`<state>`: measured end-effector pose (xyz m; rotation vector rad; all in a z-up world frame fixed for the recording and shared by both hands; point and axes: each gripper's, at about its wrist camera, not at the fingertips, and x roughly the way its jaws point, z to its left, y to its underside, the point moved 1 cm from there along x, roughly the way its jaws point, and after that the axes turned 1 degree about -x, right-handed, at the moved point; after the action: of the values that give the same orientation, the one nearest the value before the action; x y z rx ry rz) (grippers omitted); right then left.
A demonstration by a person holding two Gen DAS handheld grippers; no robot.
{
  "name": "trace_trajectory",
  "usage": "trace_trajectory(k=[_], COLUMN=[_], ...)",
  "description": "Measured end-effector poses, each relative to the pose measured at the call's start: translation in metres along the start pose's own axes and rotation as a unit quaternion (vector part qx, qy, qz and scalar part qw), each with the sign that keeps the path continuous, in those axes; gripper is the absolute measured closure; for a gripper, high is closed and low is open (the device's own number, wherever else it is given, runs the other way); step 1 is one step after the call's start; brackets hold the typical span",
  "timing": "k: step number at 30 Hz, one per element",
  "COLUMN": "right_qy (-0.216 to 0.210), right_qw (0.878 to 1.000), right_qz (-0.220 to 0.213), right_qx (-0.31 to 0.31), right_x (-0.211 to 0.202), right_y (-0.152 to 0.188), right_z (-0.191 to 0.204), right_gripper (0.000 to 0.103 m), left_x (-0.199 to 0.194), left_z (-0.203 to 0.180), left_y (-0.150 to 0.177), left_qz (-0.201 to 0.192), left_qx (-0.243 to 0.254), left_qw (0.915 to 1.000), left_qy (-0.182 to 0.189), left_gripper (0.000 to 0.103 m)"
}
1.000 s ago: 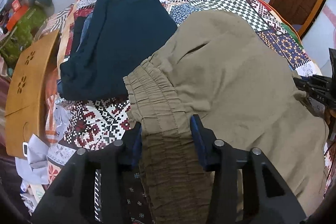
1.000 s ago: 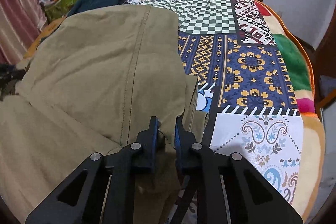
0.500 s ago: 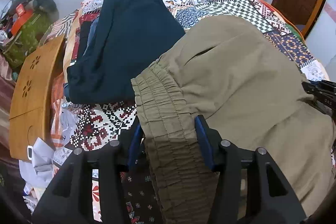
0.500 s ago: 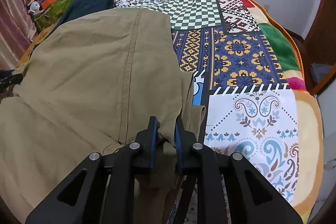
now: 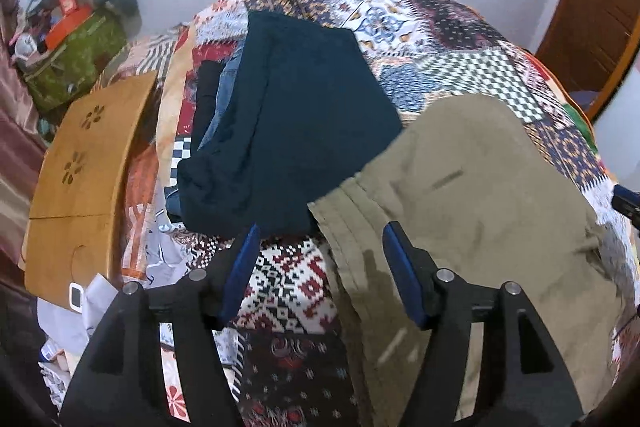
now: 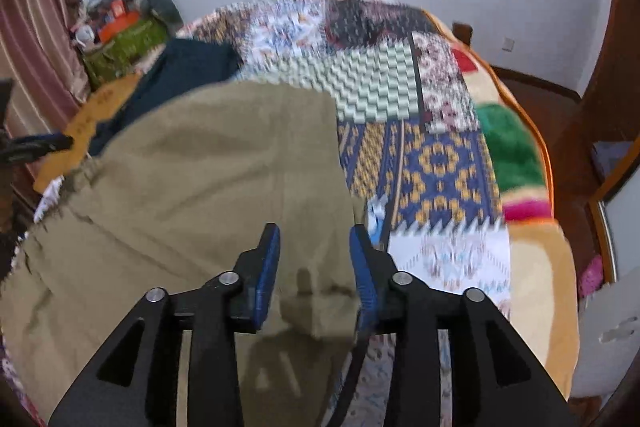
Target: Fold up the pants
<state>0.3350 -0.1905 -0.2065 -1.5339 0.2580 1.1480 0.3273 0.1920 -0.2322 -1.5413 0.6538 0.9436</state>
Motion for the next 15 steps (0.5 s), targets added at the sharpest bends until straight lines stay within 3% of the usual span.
trace_trajectory(k=[7, 15], right_qy=[-0.023, -0.051], right_qw=[1.000, 0.999], right_qz=[-0.013, 0.011], right_qx=[-0.006, 0.011], right_x=[0.027, 0.087], right_y=[-0.044, -0.080], right_z=[0.001, -0.015], right_gripper=[0.062, 0.054], left_x=[0.054, 0.102], left_z=[0.013, 0.010], left_y=[-0.021, -0.020], left_qz=[0.064, 0.115], left_qx=[-0.062, -0.083], left_qw=[0.9954, 0.9884], left_qy=[0.035, 0.054], left_gripper=[0.030, 0.021])
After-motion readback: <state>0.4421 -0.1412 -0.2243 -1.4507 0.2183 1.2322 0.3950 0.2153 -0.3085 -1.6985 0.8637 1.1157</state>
